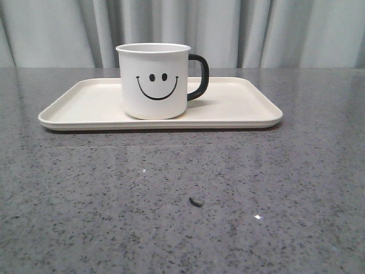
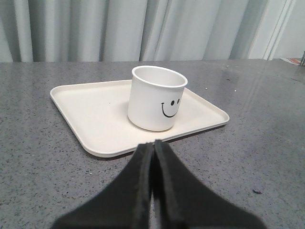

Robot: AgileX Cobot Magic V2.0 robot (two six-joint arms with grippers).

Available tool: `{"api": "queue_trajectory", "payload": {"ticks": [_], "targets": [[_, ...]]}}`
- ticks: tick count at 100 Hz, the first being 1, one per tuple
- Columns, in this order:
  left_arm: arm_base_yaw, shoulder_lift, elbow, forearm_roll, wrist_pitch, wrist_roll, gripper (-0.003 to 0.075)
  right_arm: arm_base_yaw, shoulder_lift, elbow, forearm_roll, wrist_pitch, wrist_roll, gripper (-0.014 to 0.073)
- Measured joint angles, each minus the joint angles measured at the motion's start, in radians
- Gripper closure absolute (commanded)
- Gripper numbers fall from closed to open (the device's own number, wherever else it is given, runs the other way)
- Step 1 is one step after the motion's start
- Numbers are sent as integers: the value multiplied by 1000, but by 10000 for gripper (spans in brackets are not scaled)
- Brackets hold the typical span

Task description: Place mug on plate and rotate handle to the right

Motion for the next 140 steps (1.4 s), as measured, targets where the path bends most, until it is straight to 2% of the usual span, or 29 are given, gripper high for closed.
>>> {"api": "queue_trajectory", "payload": {"ticks": [24,32,44,55,72,86,107,126,140], "targets": [[0,0,0,-2,12,0,739,0,0,0,1,-1,0,663],[0,0,0,-47,27,8,739,0,0,0,1,-1,0,663],[2,0,0,-208,44,169,739,0,0,0,2,-1,0,663],[46,0,0,-305,34,337,739,0,0,0,2,-1,0,663],[205,0,5,-481,-55,620,739,0,0,0,2,-1,0,663],[379,0,55,-569,-222,743,739,0,0,0,2,-1,0,663],[605,-7,154,-618,-427,803,739,0,0,0,2,-1,0,663],[758,-72,220,-628,-457,810,739,0,0,0,2,-1,0,663],[829,-109,269,-647,-447,810,739,0,0,0,2,-1,0,663]]}}
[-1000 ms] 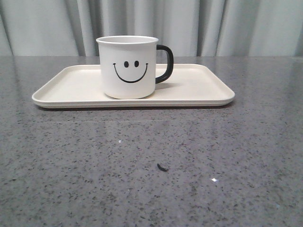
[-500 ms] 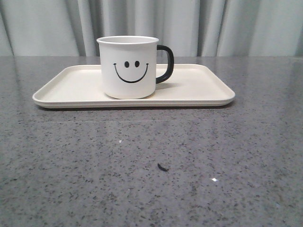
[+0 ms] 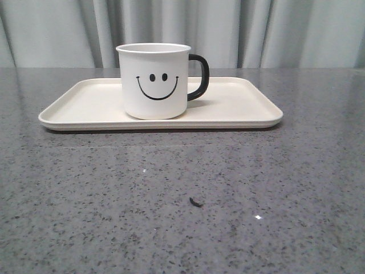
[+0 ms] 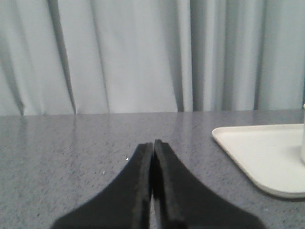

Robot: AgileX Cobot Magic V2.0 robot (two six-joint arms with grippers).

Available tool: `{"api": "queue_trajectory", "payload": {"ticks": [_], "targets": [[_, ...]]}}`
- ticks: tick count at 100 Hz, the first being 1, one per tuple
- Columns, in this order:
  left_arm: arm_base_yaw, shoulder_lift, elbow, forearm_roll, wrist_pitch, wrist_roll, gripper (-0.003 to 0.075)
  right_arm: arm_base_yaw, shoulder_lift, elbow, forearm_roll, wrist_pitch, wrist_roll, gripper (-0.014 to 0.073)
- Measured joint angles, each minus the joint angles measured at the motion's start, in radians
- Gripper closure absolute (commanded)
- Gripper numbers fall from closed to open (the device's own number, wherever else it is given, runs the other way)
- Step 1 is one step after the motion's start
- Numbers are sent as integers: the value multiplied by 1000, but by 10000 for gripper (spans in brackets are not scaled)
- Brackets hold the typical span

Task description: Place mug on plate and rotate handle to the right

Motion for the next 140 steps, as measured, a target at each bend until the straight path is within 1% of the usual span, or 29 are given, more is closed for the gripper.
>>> {"api": "queue_trajectory", "payload": {"ticks": [21,45,140], "targets": [[45,0,0,-7,67,0,739,0,0,0,0,-2,0,663],[47,0,0,-11,130,0,739,0,0,0,0,-2,0,663],[47,0,0,-15,140,0,739,0,0,0,0,-2,0,663]]}}
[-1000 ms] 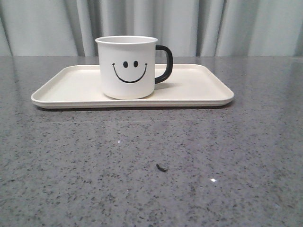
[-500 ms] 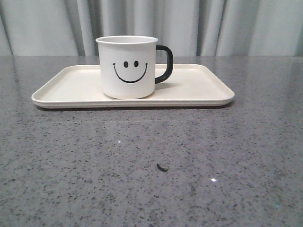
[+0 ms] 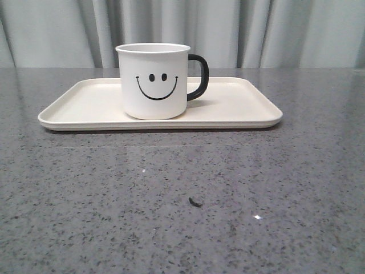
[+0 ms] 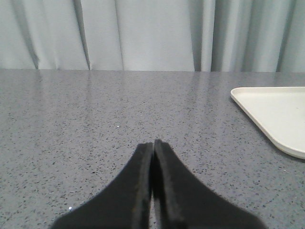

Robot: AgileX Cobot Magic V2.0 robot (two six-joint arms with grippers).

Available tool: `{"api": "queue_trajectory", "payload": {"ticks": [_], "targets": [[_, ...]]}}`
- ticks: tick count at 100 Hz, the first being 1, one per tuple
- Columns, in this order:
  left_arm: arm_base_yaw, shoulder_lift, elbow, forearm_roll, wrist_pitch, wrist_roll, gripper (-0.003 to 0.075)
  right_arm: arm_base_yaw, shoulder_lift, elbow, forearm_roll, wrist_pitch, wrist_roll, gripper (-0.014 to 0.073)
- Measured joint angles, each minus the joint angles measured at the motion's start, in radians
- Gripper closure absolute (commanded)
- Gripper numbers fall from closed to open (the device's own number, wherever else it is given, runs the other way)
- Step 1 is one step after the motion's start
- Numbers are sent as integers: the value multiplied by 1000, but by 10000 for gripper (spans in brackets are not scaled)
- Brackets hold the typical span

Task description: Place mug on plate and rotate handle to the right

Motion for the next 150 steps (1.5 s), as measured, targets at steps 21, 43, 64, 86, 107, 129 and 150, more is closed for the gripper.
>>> {"api": "queue_trajectory", "payload": {"ticks": [21,43,64,86,107,129,150], "targets": [[0,0,0,0,0,0,739,0,0,2,0,-23,0,663],[0,0,0,0,0,0,739,-43,0,78,-45,-315,42,663],[0,0,0,0,0,0,739,-196,0,201,-227,-497,335,663],[0,0,0,0,0,0,739,-366,0,309,-295,-511,456,663],[0,0,0,0,0,0,739,-489,-81,401,-302,-502,473,663],[1,0,0,0,0,0,739,-589,-117,406,-294,-395,480,663],[1,0,0,0,0,0,739,-607,-117,406,-234,-283,463,663]]}}
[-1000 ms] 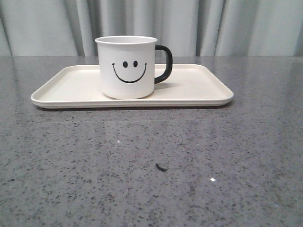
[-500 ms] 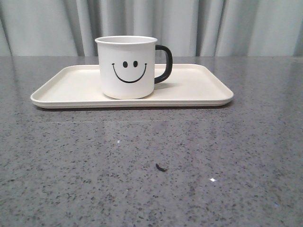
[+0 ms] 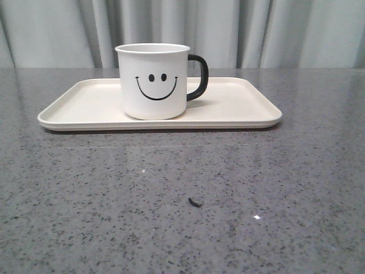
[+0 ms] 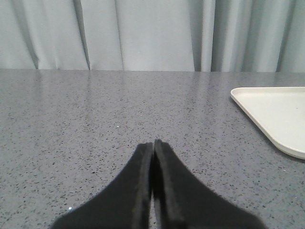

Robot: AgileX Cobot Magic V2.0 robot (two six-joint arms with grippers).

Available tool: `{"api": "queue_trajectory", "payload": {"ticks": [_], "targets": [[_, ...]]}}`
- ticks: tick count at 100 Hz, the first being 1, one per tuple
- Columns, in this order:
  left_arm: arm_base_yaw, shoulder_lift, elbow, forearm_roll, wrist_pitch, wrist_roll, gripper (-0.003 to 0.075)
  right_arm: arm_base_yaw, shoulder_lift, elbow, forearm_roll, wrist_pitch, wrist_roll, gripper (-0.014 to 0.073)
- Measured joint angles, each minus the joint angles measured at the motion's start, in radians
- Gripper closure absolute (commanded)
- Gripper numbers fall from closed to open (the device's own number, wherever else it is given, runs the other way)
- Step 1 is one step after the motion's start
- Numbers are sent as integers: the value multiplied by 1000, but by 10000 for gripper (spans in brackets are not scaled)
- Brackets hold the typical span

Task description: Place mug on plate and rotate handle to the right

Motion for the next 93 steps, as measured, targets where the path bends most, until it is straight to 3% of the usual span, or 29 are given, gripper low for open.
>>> {"api": "queue_trajectory", "payload": {"ticks": [21,93], "targets": [[0,0,0,0,0,0,739,0,0,0,80,55,-85,663],[0,0,0,0,0,0,739,0,0,0,88,59,-92,663]]}}
